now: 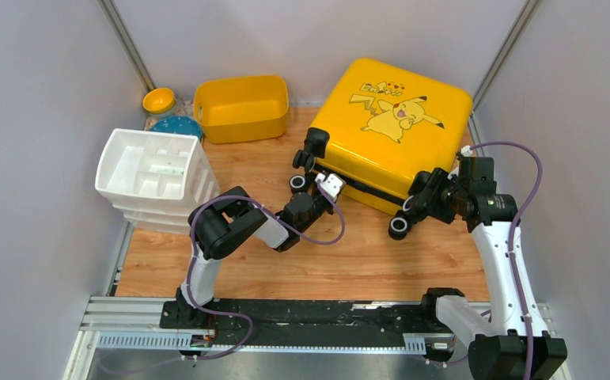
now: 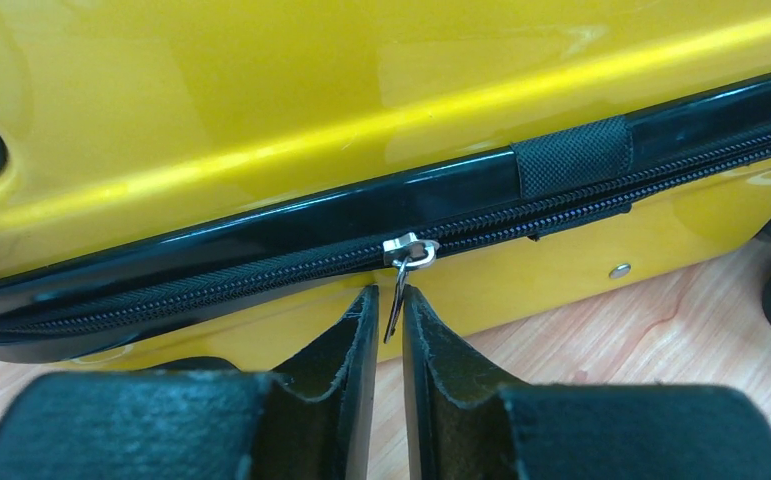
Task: Open, take out, and arrange the luggage
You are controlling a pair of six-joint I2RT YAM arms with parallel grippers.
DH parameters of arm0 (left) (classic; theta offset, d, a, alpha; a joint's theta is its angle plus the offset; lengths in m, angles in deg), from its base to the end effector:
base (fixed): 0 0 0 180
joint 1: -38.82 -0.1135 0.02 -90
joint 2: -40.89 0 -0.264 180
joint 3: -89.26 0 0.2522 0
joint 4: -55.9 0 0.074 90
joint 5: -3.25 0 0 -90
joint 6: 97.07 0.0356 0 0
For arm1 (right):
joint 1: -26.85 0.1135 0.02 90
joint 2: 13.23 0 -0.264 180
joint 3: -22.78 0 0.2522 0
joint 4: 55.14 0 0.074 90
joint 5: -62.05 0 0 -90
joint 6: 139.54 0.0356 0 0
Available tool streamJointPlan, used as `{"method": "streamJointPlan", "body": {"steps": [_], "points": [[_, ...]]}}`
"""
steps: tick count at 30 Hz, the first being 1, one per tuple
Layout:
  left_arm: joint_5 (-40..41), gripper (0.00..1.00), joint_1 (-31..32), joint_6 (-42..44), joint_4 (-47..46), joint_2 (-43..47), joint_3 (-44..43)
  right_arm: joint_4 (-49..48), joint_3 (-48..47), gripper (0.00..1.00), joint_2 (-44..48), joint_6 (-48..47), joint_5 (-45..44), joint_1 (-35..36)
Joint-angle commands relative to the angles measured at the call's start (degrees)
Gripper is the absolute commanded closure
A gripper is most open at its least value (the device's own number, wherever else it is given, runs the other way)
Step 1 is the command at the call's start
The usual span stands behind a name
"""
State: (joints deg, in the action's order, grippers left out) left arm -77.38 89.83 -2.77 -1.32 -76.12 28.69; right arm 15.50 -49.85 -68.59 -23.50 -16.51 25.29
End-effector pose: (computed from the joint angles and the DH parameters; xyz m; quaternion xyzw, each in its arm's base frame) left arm 0.2489 -0.2983 0.1400 0.2734 0.6470 -0.2286 0.6741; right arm 0.1759 0.0023 0.3182 0.1949 0.9248 0.1588 0.2855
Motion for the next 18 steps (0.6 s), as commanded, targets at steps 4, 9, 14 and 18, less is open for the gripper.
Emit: {"method": "streamJointPlan", "body": {"steps": [4,9,14,18], "points": [[0.0,0.76,-0.8,1.1,-14.3,3.7,-1.6,-4.1,-0.2,1.00,0.1,-1.9,0.2,-0.2],[-0.1,0.96,-0.8,0.5,-13.6,4.9,-1.4,-4.2,0.1,1.00,0.2,-2.0,0.0,-0.1],[-1.8,1.00,-1.5,-0.3,-12.1,9.6,4.2,-4.4,-0.5,1.00,0.2,-2.2,-0.7,-0.2],[-1.6,1.00,-4.1,-2.6,-7.3,14.0,9.3,-3.7,-1.2,1.00,0.5,-3.2,-0.6,-1.1]]}}
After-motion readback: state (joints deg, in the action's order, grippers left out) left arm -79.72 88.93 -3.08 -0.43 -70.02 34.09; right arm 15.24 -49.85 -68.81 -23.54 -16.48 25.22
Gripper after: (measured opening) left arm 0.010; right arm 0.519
